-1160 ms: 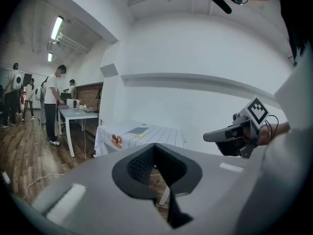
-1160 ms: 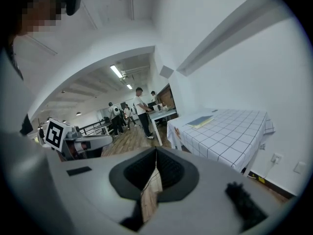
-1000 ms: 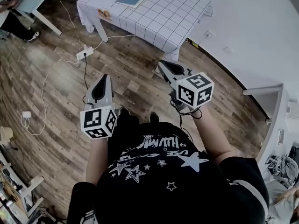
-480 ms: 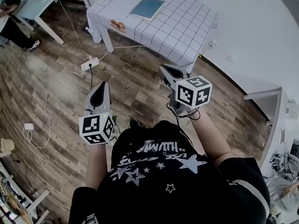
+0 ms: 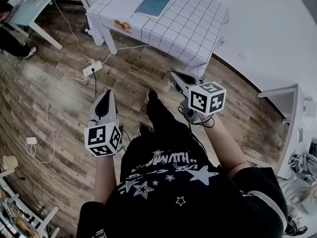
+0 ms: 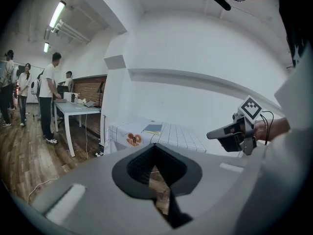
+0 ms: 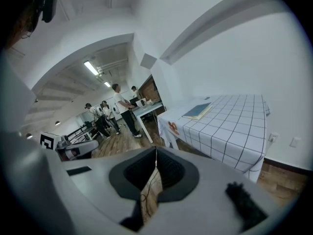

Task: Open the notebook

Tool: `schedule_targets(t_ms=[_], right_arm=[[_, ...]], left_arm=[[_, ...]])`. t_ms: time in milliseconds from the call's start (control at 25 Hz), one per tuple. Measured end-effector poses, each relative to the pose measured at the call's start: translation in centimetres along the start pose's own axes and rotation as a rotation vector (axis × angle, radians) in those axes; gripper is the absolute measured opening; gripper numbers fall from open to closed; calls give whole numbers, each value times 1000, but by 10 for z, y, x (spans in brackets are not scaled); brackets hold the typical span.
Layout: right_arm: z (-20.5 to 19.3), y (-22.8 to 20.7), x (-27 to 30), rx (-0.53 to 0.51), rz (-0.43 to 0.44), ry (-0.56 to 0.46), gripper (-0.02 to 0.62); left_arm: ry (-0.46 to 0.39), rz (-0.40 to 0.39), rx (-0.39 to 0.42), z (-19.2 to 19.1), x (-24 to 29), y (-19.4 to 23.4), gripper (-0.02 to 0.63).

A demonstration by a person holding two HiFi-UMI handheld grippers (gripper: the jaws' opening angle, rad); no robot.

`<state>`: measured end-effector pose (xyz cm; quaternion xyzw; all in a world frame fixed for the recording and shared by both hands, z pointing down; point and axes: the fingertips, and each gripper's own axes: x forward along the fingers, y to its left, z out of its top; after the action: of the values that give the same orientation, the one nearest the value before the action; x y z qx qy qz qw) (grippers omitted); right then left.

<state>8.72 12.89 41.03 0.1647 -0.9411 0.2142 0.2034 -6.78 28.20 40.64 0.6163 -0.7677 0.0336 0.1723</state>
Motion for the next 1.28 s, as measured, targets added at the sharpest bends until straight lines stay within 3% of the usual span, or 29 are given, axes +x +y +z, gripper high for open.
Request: schedule_targets(t_ms=[560,1280], right_arm=[[43,-20,74,18,72,-11,17],[129,-125,155,59,28,-29,17]], left_arm=[[21,58,10,21,49,44,9],[64,-5,44,75,199,51,9]])
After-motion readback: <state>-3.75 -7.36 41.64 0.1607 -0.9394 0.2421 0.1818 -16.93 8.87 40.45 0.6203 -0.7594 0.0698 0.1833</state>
